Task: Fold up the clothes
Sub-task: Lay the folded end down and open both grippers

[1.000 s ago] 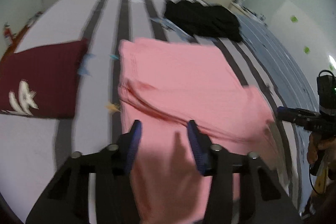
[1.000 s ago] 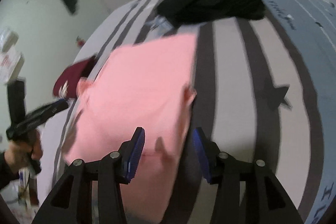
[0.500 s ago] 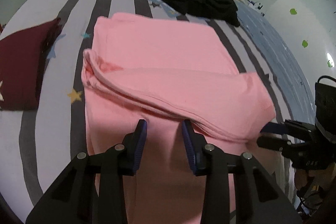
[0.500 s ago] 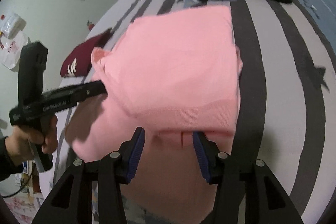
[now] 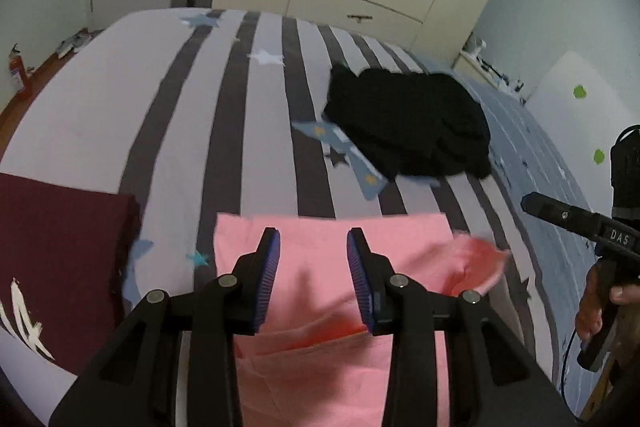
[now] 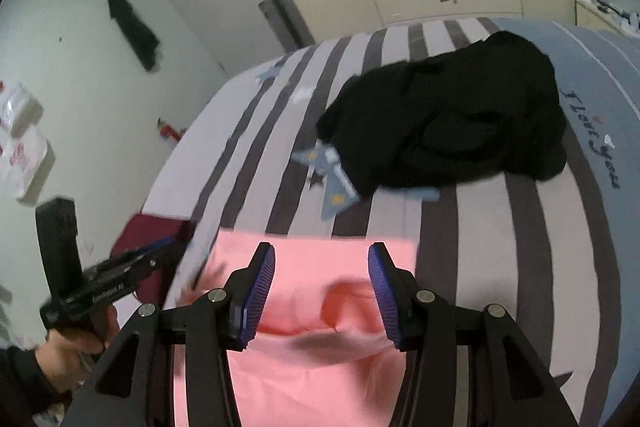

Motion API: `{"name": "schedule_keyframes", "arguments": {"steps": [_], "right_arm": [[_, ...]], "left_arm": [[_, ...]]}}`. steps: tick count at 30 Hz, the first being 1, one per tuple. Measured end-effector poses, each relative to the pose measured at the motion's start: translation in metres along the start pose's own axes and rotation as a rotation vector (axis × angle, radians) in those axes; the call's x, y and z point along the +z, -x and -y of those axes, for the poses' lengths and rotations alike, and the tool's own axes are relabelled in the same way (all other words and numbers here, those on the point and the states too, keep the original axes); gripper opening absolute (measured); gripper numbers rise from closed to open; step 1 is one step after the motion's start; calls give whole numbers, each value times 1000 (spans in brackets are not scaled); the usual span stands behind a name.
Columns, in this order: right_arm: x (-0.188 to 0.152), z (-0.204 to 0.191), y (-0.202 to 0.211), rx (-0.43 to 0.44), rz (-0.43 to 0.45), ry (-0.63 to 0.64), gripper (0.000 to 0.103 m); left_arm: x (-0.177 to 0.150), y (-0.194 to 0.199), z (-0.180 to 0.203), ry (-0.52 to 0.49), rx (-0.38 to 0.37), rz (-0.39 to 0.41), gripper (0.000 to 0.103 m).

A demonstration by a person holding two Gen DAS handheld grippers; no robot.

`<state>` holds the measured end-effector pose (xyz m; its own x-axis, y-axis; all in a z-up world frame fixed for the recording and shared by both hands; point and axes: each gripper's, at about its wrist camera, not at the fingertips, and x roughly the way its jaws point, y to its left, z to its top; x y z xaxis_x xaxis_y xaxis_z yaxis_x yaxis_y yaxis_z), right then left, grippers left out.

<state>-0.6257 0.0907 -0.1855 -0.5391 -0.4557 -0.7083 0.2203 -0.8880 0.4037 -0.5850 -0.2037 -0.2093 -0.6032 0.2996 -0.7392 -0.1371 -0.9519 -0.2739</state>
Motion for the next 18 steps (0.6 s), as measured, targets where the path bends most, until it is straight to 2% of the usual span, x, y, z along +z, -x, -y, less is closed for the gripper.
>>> {"name": "schedule_keyframes", "arguments": {"steps": [4, 9, 12, 16, 18], "right_arm": [[-18, -9, 10, -18, 12, 66, 45], [-72, -18, 3, -16, -53, 126, 45], [-96, -20, -17, -52, -126, 153, 45], [-94, -13, -42, -126, -143, 145, 45], [-84, -5, -56, -159, -150, 114, 45]], "left_arm": [[-19, 3, 0, -34, -1, -29, 32], [-57, 7, -5, -52, -12, -85, 32], [-72, 0, -10, -77, 29, -120, 32], [-68, -10, -22, -74, 75, -126, 32], [-64, -18, -30, -44, 69, -153, 32]]}}
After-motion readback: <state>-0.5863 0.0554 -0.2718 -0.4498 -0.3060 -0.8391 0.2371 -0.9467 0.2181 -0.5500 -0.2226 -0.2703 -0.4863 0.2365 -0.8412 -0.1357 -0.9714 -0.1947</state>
